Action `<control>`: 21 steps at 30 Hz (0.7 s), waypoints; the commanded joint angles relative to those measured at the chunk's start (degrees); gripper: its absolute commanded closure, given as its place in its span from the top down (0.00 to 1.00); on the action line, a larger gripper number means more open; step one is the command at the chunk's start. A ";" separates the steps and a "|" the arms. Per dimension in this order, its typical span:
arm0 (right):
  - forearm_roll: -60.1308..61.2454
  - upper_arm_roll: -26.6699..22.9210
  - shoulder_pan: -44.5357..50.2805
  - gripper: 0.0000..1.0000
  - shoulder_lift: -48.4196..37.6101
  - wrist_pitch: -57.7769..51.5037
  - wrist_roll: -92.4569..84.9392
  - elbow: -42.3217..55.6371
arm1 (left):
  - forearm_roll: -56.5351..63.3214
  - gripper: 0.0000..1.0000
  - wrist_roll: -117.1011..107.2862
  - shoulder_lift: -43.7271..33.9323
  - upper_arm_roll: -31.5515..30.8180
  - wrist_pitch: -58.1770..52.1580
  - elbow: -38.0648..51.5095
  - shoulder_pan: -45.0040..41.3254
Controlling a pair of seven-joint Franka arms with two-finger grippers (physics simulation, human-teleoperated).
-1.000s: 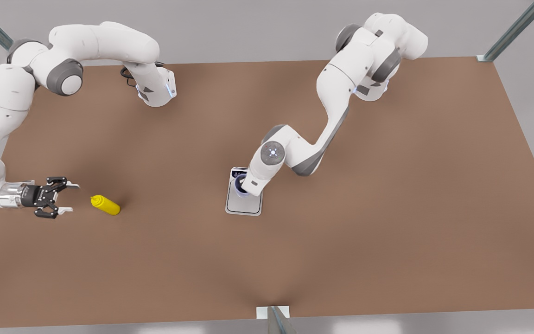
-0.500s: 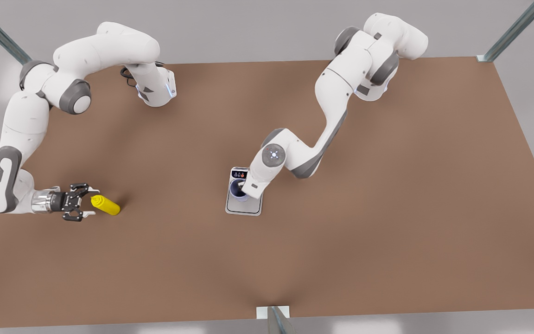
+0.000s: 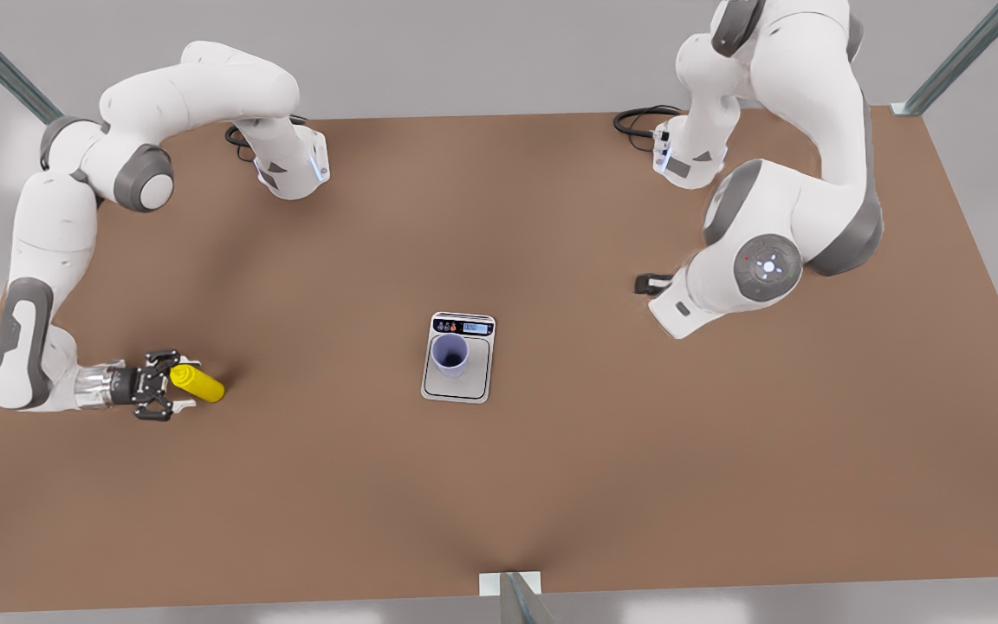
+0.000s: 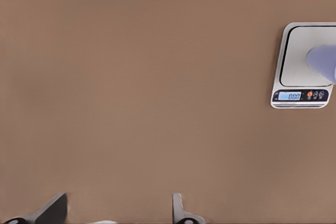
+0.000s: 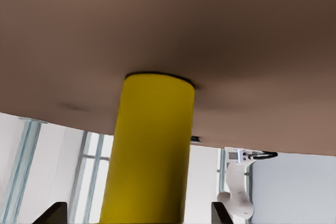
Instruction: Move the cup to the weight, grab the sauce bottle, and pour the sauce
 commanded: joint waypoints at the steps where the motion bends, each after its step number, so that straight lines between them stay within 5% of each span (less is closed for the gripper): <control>1: -0.12 0.39 0.02 1.00 0.00 0.23 0.01 -0.04 | 2.47 1.00 0.22 -0.26 0.27 -0.06 0.00 -0.05; 4: -0.21 1.28 0.02 0.95 0.26 1.37 -0.08 -0.30 | 2.65 1.00 1.36 -1.58 0.62 -1.21 0.00 1.88; 6: -0.30 1.81 0.02 0.67 0.26 1.46 -0.08 -0.30 | 3.09 1.00 0.92 -3.60 1.41 -0.50 -1.23 1.88; 8: -0.82 1.98 0.02 0.65 0.26 1.81 -0.08 -0.30 | 3.09 1.00 0.75 -16.08 3.17 9.78 -17.31 1.80; 10: -0.91 1.98 0.11 0.60 0.35 1.90 -0.08 -0.57 | 3.09 1.00 1.19 -17.76 6.77 8.90 -18.19 1.62; 15: -2.85 2.86 -0.07 0.23 0.17 1.55 -0.08 -0.13 | 3.09 1.00 1.45 -17.05 6.78 6.88 -17.84 1.71; 21: -2.76 3.04 0.02 0.21 -0.62 1.29 2.73 1.54 | 3.18 1.00 1.28 -16.88 6.86 6.79 -17.84 1.71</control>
